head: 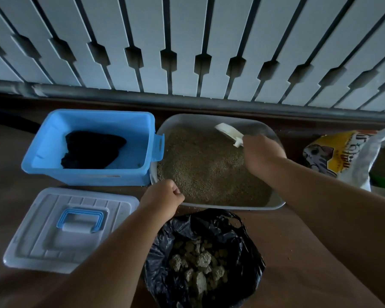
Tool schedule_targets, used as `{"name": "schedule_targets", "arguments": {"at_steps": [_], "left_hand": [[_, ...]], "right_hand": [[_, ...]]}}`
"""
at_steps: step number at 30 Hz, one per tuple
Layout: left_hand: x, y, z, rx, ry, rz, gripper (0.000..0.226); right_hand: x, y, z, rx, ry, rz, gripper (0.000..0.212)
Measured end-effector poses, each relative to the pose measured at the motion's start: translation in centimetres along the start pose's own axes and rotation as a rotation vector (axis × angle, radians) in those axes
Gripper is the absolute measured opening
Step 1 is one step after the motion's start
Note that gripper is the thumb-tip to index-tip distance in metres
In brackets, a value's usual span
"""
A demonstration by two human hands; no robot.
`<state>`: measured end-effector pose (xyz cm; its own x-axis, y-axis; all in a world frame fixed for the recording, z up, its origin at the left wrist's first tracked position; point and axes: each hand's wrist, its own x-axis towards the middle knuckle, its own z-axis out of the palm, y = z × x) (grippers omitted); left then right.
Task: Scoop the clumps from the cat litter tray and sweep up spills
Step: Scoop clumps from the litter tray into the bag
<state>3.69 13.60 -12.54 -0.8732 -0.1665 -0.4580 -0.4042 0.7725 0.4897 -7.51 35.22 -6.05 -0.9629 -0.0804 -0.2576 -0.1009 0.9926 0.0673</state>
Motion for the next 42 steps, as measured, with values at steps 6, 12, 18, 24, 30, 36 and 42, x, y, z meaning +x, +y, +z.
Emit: {"name": "schedule_targets", "arguments": {"at_steps": [6,12,18,24,30,36,42], "left_hand": [[1.0,-0.8,0.7,0.02,0.053,0.043,0.008],[1.7,-1.4,1.2,0.008,0.085,0.086,0.011],[1.7,-1.6,1.4,-0.041,0.093,0.104,0.013],[1.5,-1.6,1.5,-0.047,0.113,0.121,0.011],[1.4,-1.1,1.7,-0.016,0.128,0.084,0.013],[1.4,-1.2,1.8,-0.035,0.131,0.083,0.012],[0.8,-1.4,2.1,-0.072,0.17,0.097,0.008]], "right_hand": [[1.8,-4.6,1.1,-0.041,-0.053,-0.01,0.04],[-0.5,-8.3,1.6,-0.225,-0.099,-0.258,0.049],[-4.7,-8.5,-2.0,-0.236,-0.265,-0.386,0.042],[-6.2,-4.4,-4.8,-0.12,-0.185,-0.385,0.029],[-4.6,-0.7,-3.2,-0.13,-0.022,-0.218,0.026],[-5.5,-1.2,-0.9,-0.092,-0.103,-0.312,0.025],[-4.0,1.1,-2.3,-0.011,0.029,-0.181,0.018]]}}
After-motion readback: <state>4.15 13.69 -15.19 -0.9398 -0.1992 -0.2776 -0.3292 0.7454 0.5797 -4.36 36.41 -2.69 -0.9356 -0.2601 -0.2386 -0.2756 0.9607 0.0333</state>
